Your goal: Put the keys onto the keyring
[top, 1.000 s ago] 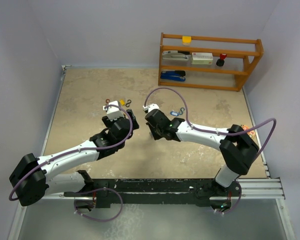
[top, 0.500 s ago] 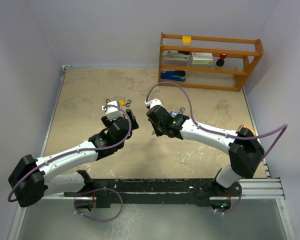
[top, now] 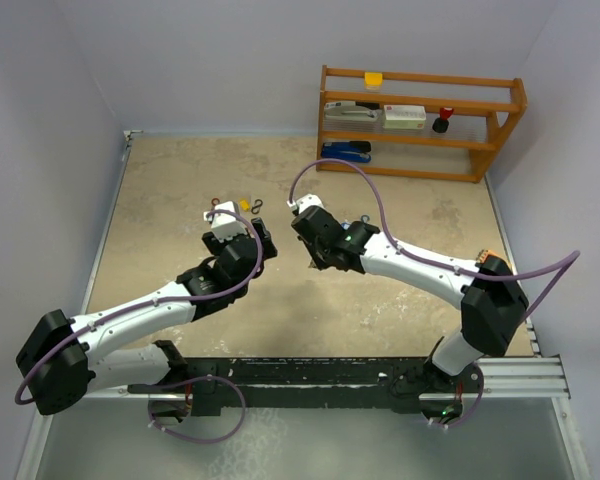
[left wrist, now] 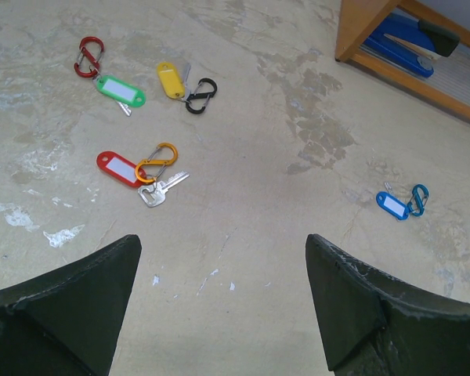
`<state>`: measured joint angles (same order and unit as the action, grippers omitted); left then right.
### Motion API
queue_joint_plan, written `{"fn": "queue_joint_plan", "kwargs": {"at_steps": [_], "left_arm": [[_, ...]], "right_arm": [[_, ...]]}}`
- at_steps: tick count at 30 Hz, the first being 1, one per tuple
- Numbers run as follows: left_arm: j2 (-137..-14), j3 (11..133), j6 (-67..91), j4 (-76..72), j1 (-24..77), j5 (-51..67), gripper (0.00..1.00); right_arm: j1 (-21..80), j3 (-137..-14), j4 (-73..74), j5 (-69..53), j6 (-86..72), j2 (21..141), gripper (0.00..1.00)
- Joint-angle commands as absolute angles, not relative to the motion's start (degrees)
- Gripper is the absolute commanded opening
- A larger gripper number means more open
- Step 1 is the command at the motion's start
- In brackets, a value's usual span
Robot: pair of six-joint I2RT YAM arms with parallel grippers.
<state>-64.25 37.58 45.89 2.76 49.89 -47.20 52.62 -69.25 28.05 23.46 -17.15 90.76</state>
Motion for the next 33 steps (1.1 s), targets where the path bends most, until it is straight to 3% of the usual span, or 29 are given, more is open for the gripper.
{"fn": "queue_joint_plan", "kwargs": {"at_steps": [1,18,33], "left_arm": [[-63.56,37.18,46.09,1.68,49.48,-48.34,0.83],[-61.89,36.7,45.79,2.64,49.39,-49.6,0.83],[-56.19,36.23,47.26,9.46,48.36,-56.0,0.85]], "right_arm": [[52.97,-72.84,33.32,26.91,-14.65,92.01,0.0],[56.07,-81.85,49.78,50.05,-14.68,101.55,0.0],[56.07,-84.54,56.19,51.6,-14.21,102.94,0.0]]}}
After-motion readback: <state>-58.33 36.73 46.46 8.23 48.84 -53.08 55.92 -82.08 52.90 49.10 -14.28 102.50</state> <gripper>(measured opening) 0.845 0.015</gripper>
